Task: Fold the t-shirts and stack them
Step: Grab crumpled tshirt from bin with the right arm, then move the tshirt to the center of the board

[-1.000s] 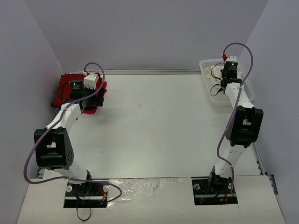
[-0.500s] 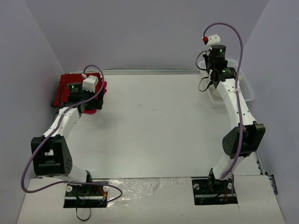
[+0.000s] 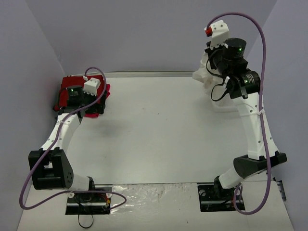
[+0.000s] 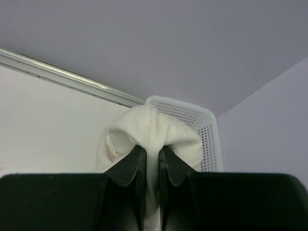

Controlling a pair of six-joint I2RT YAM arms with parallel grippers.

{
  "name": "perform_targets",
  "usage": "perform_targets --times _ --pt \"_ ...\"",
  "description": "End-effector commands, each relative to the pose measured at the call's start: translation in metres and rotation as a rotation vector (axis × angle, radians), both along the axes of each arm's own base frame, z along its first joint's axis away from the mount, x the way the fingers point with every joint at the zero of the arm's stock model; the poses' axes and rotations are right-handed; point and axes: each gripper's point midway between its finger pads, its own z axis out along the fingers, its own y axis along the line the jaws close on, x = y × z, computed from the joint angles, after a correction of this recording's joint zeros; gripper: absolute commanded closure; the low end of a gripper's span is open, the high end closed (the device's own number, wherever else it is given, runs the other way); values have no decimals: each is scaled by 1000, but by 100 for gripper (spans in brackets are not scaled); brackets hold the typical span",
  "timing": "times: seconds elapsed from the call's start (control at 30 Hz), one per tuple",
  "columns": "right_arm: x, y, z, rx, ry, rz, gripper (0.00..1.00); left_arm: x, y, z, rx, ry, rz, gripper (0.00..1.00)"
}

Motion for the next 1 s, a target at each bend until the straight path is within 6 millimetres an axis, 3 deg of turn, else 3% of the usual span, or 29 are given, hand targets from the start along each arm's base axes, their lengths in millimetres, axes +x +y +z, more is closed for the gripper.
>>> perform_targets --times 0.0,0.17,0.27,0.47,0.63,0.77,0.9,0.97 --pt "-25 9 49 60 -113 89 100 -5 3 24 18 -52 0 6" --pt "-53 47 57 138 -88 312 100 -3 8 23 26 -55 25 6" --pt "-60 58 62 144 -88 372 100 -2 10 23 21 -47 35 6" --pt "-51 47 70 103 -127 296 100 -5 14 19 7 -41 43 6" --pt "-60 61 89 165 -158 377 100 -5 18 15 -8 -32 53 6" --pt "-65 90 66 213 -60 518 100 -4 20 12 -11 -36 61 6" --pt "-79 131 30 271 84 713 100 -3 20 8 -18 -30 64 6" --pt "-79 139 16 267 123 735 100 -3 21 6 -17 -26 64 6"
